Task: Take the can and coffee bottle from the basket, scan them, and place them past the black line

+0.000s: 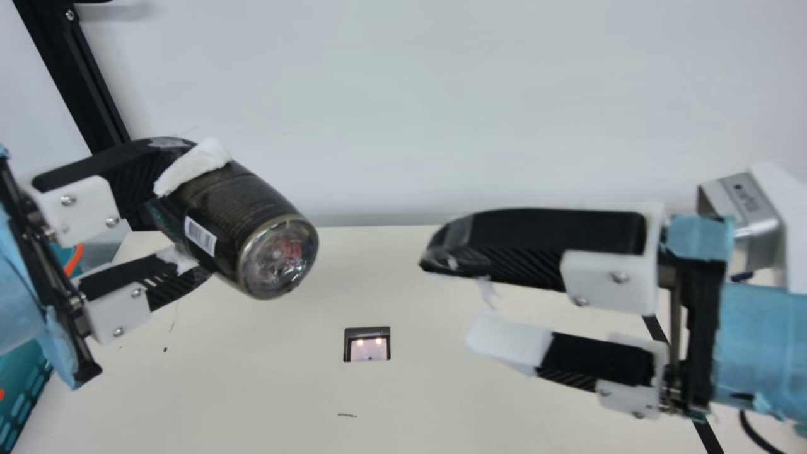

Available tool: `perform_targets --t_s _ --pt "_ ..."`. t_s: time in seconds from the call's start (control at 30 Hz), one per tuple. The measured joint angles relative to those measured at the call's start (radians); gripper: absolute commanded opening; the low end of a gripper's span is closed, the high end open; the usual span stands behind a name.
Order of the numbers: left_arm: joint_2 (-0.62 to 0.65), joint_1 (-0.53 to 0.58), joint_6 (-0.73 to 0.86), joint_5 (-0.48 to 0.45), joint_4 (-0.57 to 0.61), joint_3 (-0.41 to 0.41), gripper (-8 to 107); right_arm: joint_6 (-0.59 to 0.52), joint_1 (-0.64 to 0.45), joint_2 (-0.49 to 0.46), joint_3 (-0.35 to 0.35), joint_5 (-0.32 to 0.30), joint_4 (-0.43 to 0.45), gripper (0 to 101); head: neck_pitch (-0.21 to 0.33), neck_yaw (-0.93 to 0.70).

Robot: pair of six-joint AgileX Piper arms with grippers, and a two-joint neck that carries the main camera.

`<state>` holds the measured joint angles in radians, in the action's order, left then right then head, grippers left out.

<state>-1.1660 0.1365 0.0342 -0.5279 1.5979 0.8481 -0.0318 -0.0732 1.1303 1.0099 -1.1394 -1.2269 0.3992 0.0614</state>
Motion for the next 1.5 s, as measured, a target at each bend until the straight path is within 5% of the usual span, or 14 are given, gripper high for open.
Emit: perform_targets --t_s 0.4,0.9,1.5 --pt "0.000 0.000 0.000 0.000 0.000 0.000 10 0.140 0.210 0.112 -0.005 0.111 -0.173 101 0.000 0.000" --pt "0.000 0.000 0.000 0.000 0.000 0.000 10 0.099 0.283 0.206 -0.034 0.152 -0.346 101 0.005 0.000" --pt "0.000 0.000 0.000 0.000 0.000 0.000 10 0.054 0.363 0.322 0.054 0.202 -0.430 101 0.000 0.000"
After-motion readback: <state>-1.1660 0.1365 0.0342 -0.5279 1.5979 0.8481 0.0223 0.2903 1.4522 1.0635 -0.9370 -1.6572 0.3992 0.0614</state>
